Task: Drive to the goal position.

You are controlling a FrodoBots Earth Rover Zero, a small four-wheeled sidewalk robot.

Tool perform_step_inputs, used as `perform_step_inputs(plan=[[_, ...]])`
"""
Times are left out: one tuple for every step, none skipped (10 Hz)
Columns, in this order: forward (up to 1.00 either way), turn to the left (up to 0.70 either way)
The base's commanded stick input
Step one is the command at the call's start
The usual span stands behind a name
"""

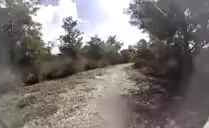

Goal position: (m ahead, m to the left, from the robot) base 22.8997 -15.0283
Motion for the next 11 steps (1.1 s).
perform_step_inputs(plan=[[0.85,0.00],[0.85,0.00],[0.85,0.00],[0.85,0.00],[0.85,0.00],[0.85,0.00],[0.85,0.00],[0.85,-0.02],[0.85,-0.26],[0.85,-0.31],[0.85,-0.20]])
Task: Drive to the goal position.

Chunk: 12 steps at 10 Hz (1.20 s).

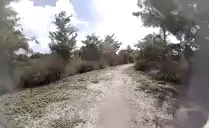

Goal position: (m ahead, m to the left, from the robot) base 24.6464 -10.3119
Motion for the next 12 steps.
perform_step_inputs(plan=[[0.85,-0.03],[0.85,0.00],[0.85,0.00],[0.85,0.00],[0.85,0.00],[0.85,0.00],[0.85,0.00],[0.85,0.00],[0.85,0.00],[0.85,0.00],[0.85,0.00],[0.85,0.00]])
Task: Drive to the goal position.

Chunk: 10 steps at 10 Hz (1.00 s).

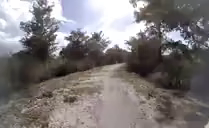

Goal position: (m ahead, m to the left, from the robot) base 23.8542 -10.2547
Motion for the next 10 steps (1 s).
perform_step_inputs(plan=[[0.85,0.00],[0.85,0.00],[0.85,0.00],[0.85,0.00],[0.85,0.00],[0.85,0.00],[0.85,0.00],[0.85,0.00],[0.85,0.00],[0.85,0.00]])
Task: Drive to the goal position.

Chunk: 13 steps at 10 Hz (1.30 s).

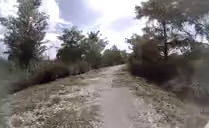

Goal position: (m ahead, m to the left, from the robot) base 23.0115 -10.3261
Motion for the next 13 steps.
perform_step_inputs(plan=[[0.85,0.00],[0.85,0.00],[0.85,0.00],[0.85,0.00],[0.85,0.00],[0.85,0.00],[0.85,0.00],[0.85,0.00],[0.85,0.00],[0.85,0.00],[0.85,0.00],[0.85,0.00],[0.85,0.00]])
